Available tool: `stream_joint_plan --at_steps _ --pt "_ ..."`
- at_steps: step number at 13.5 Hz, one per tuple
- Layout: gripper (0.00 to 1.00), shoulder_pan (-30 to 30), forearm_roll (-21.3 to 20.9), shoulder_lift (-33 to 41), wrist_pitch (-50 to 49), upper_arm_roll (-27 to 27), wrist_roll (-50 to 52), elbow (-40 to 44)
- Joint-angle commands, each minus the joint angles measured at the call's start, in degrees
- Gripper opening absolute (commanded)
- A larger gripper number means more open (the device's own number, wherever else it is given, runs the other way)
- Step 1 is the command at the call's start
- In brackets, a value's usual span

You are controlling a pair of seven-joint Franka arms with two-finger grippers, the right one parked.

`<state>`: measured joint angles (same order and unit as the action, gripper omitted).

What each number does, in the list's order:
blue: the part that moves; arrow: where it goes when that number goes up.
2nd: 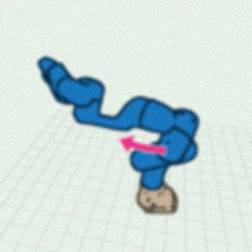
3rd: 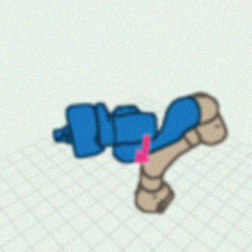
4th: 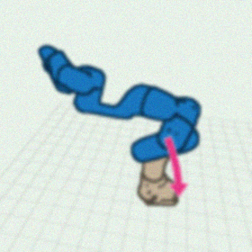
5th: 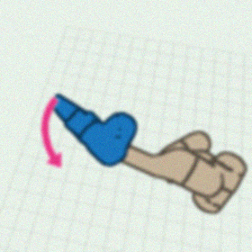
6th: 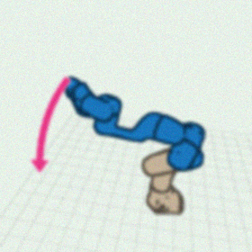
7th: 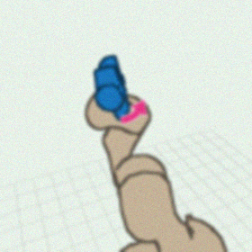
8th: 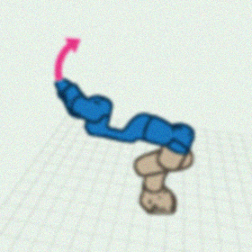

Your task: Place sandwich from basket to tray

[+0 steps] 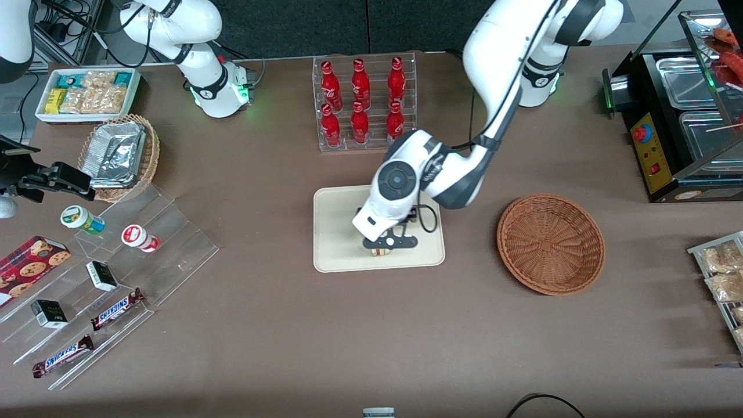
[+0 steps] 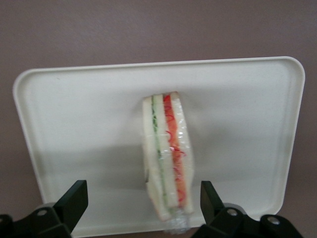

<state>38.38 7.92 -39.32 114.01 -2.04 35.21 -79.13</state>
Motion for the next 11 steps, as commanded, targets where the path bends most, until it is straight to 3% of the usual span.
stream_joint_plan --at_steps 1,5,7,9,11 --pt "1.00 -4.16 0.34 2.75 -5.01 0.63 -8.45 -0.76" --pt "1.00 -14.97 2.01 6.70 -14.23 0.54 -27.07 -0.94" --pt "1.00 -19.37 0.53 9.68 -18.11 0.72 -34.12 -1.12" --pt "1.00 -22.72 -2.64 13.11 -19.71 0.98 -35.12 -2.95" --pt "1.00 -27.20 -3.09 15.75 -19.97 0.89 -35.56 -3.40"
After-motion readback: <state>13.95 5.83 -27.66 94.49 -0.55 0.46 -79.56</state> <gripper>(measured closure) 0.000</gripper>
